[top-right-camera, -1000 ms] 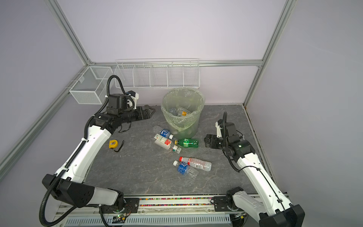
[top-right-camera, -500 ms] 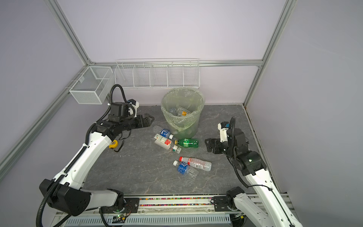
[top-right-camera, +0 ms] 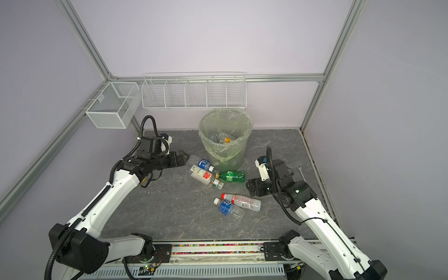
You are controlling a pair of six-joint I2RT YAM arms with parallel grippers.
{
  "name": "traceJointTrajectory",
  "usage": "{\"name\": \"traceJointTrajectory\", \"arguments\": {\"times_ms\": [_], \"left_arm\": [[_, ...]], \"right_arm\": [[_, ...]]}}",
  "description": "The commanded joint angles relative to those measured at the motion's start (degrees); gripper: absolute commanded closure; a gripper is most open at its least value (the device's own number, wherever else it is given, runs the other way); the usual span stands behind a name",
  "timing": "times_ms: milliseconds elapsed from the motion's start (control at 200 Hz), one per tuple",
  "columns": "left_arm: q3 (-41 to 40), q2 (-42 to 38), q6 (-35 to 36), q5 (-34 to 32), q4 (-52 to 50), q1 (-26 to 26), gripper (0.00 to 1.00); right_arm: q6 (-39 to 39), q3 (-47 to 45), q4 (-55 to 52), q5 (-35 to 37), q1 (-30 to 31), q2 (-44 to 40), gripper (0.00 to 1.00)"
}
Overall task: Throw the plastic bottles in the bin
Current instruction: Pick up the plastic bottle from the center of the table.
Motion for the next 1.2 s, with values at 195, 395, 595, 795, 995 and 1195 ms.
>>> {"name": "traceJointTrajectory", "arguments": {"times_ms": [195,395,595,795,995,1195], "left_arm": [[-8.0,-2.2,-5.5,3.9,8.4,0.4,0.01],[-9.4,-2.5,-6.0,5.2,8.5,0.4,0.01],[-13.0,-4.1,-6.9,5.7,10.4,0.4,0.01],[-15.6,-4.9,-7.9,7.2,13.0,0.4,0.01],[-16.3,-4.5,-8.3,7.7,13.8,0.4,0.01],[-17.0,-4.8,-8.1,7.4,13.7,0.4,0.01]], "right_arm": [[1.3,-4.0,-0.4,3.8,5.3,5.4,0.12],[3.8,-6.2,2.5,6.1,9.4,9.9,0.12],[5.8,-6.2,4.4,7.4,11.7,16.0,0.12],[6.0,-5.5,5.6,9.2,13.0,20.4,0.12],[5.9,-5.2,6.9,9.6,13.3,23.2,0.12],[6.0,-5.4,7.6,10.0,13.9,25.1,0.12]]}}
